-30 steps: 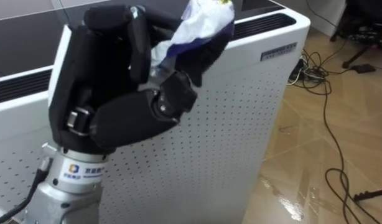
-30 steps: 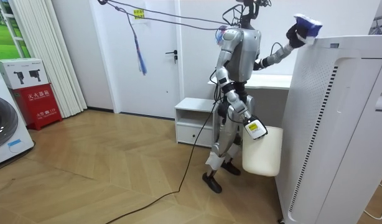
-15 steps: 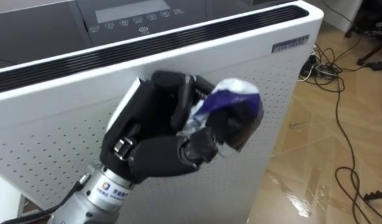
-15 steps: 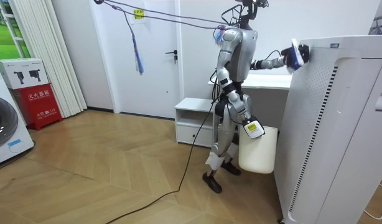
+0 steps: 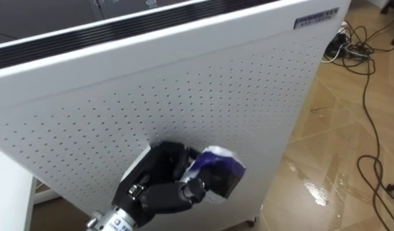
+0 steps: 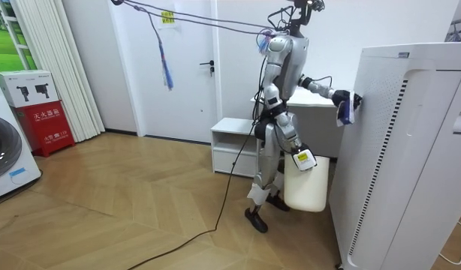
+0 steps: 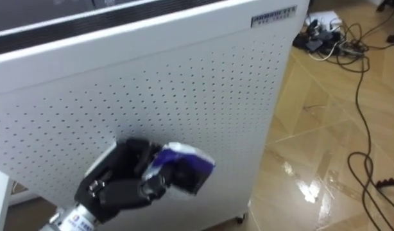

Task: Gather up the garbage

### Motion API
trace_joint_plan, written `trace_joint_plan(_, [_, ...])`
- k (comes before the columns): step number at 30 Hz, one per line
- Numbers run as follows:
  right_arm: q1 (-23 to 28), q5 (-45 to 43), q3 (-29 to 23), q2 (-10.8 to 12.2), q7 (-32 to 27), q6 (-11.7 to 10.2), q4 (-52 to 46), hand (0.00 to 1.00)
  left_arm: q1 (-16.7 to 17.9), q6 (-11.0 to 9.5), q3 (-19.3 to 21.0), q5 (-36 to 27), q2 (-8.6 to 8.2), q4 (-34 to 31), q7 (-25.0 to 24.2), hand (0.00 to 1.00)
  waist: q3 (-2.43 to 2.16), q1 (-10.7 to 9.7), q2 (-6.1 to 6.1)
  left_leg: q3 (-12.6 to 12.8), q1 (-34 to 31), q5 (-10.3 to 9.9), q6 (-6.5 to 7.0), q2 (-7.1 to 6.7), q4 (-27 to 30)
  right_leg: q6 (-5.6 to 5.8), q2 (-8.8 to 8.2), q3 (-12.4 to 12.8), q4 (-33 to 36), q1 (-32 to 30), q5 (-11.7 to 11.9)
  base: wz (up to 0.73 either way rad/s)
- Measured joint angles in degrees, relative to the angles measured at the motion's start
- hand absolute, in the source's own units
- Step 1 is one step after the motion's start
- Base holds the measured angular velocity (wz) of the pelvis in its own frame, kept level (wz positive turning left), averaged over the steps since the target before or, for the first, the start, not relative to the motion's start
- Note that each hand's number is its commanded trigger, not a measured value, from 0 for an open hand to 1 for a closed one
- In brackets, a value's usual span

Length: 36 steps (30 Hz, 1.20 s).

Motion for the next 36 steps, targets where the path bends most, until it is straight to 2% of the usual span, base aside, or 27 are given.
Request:
trace_joint_plan(4, [-0.82, -0.21, 0.61, 0.85, -0.82, 0.0, 0.04, 1.0, 0.0, 0.2, -0.04, 1.55, -0.68, 1.47, -0.26, 1.0, 0.19, -0.12, -0.24, 0.08, -2.02, 0.49, -0.31, 0.37, 0.32, -0.13, 0.07, -1.65, -0.06, -1.37, 0.07, 0.16])
trace_joint_plan(10, [-2.67, -0.12, 1.18, 1.68, -0.2, -0.25, 0.86, 1.0, 0.02, 0.19, -2.5, 3.98, -0.97, 8.12, -0.83, 1.0, 0.2, 0.07, -0.23, 0.22, -3.17, 0.77, -0.57, 0.48, 0.24, -0.71, 0.05, -1.85, 0.64, -2.85, -0.34, 0.02])
trace_joint_plan(18, [-4.91, -0.04, 1.06, 1.19, -1.44, -1.56, 4.75, 1.0, -0.05, -0.21, -4.22, 8.72, -1.02, 14.03, -0.91, 1.0, 0.35, -0.04, -0.2, 0.26, -3.88, 0.83, -0.68, 0.54, 0.19, -0.83, 0.1, -2.02, 0.47, -3.28, -0.42, 0.01])
trace_joint_plan(22, [-5.32, 0.25, 1.14, 0.9, -1.87, -1.69, 4.78, 1.0, -0.18, -0.24, -4.68, 12.38, -1.12, 17.34, -0.72, 1.0, 0.38, 0.04, -0.15, 0.28, -6.03, 1.17, -0.71, 0.52, 0.53, -0.88, -0.05, -2.17, 1.28, -5.61, -0.41, 0.0])
trace_joint_plan(27, [-5.65, 0.46, 2.48, 1.02, -2.75, -1.69, 4.62, 1.0, -0.18, -0.24, -6.71, 13.68, -1.01, 18.82, -0.09, 1.0, 0.41, 0.19, -0.09, 0.35, -7.88, 1.26, -0.71, 0.53, 1.45, -1.17, -0.7, -2.18, 2.71, -7.52, -0.62, 0.0])
trace_joint_plan(32, [-5.84, 2.2, 3.29, 1.12, -2.77, -1.69, 4.64, 1.0, -0.14, -0.23, -7.73, 13.92, -1.25, 18.86, 0.49, 1.0, 0.44, 0.01, -0.11, 1.43, -9.26, 1.37, -0.52, 0.55, 2.07, -1.39, -1.0, -1.99, 4.83, -9.48, -1.15, 0.0])
trace_joint_plan(33, [-5.82, 2.28, 3.28, 1.17, -2.77, -1.68, 4.64, 1.0, -0.07, -0.23, -7.72, 13.97, -1.25, 19.01, 0.51, 0.98, 0.44, -0.01, -0.12, 1.66, -9.76, 1.38, -0.5, 0.56, 2.35, -1.48, -1.19, -1.85, 5.54, -10.16, -1.35, 0.0])
trace_joint_plan(34, [-5.8, 2.32, 3.29, 1.26, -2.75, -1.65, 4.64, 1.0, -0.07, -0.21, -7.72, 14.0, -1.28, 19.55, 0.51, 0.92, 0.44, -0.02, -0.13, 1.85, -10.04, 1.47, -0.46, 0.56, 2.33, -1.53, -1.4, -1.76, 5.99, -10.7, -1.4, 0.0])
trace_joint_plan(35, [-5.81, 2.33, 3.28, 1.29, -2.75, -1.65, 4.64, 1.0, -0.07, -0.19, -7.73, 14.01, -1.29, 19.89, 0.5, 0.77, 0.45, -0.04, -0.14, 1.94, -10.16, 1.52, -0.46, 0.56, 2.3, -1.56, -1.62, -1.72, 6.26, -10.94, -1.45, 0.0])
trace_joint_plan(36, [-5.75, 2.33, 3.3, 1.32, -2.74, -1.63, 4.64, 1.0, -0.07, -0.12, -7.71, 14.46, -1.31, 20.65, 0.51, 0.77, 0.45, -0.08, -0.14, 2.08, -10.31, 1.52, -0.45, 0.55, 2.25, -1.61, -1.74, -1.68, 6.52, -11.11, -1.62, 0.0])
